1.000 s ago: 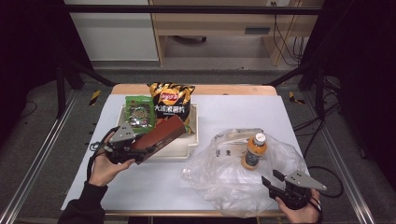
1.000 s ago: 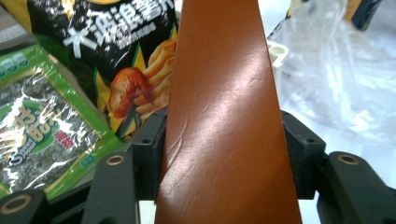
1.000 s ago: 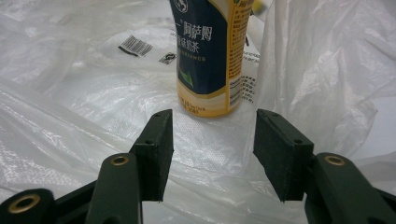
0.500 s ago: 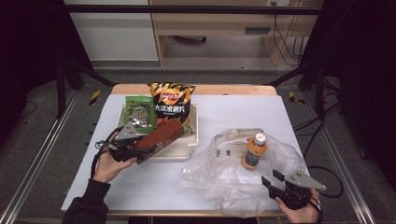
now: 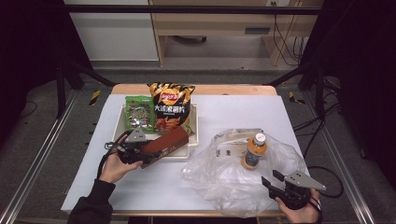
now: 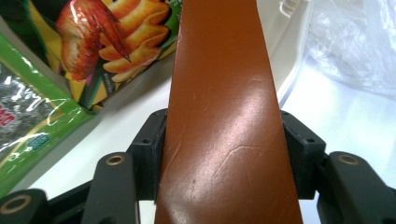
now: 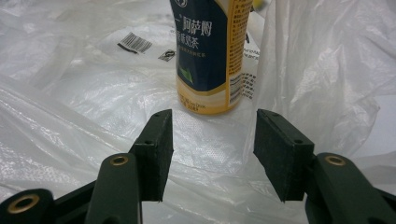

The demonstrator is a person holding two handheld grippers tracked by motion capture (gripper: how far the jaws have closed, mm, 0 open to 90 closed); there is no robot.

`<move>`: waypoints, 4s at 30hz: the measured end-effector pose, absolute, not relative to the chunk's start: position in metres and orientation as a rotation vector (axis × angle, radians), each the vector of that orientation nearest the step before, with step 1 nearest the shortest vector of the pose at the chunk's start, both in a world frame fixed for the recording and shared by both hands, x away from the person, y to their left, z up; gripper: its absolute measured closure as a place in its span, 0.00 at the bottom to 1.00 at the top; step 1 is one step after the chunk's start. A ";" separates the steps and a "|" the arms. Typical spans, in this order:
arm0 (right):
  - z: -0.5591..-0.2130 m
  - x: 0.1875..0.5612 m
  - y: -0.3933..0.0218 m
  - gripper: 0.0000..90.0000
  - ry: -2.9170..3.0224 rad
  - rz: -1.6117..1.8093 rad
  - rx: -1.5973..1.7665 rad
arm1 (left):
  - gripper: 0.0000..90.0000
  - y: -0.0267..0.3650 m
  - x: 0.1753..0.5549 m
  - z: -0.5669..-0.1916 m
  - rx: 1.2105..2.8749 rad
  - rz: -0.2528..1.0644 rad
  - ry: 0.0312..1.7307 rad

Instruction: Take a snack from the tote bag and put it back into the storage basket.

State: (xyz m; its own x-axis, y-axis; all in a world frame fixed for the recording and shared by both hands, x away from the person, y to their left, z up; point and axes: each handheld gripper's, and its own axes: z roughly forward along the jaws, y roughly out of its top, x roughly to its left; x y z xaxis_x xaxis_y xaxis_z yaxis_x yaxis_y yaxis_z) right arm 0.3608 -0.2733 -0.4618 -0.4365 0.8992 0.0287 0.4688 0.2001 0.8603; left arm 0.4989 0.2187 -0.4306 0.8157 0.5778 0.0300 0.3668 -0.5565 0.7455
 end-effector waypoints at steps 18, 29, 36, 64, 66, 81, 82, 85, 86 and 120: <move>-0.463 0.361 -0.273 0.53 1.998 1.158 1.265 | 0.42 0.224 0.501 -0.432 2.175 0.340 0.737; -0.463 0.361 -0.273 0.53 1.998 1.158 1.266 | 0.34 0.238 0.486 -0.420 2.079 0.405 0.786; -0.462 0.360 -0.273 0.53 1.997 1.158 1.270 | 0.33 0.249 0.467 -0.415 2.031 0.456 0.849; -0.464 0.360 -0.274 0.53 2.000 1.160 1.271 | 0.38 0.247 0.477 -0.436 1.978 0.446 0.943; -0.464 0.361 -0.274 0.53 2.002 1.157 1.269 | 0.38 0.244 0.480 -0.437 1.977 0.442 0.937; -0.464 0.359 -0.276 0.53 1.995 1.165 1.276 | 0.34 0.248 0.466 -0.445 1.946 0.451 1.017; -0.464 0.359 -0.276 0.54 1.994 1.162 1.276 | 0.37 0.249 0.465 -0.445 1.941 0.450 1.019; -0.464 0.359 -0.275 0.54 1.999 1.161 1.274 | 0.44 0.248 0.466 -0.445 1.926 0.455 1.039; -0.464 0.359 -0.275 0.54 1.998 1.160 1.268 | 0.46 0.248 0.468 -0.445 1.928 0.464 1.046; -0.466 0.361 -0.274 0.55 2.008 1.155 1.269 | 0.48 0.243 0.512 -0.461 1.817 0.512 1.143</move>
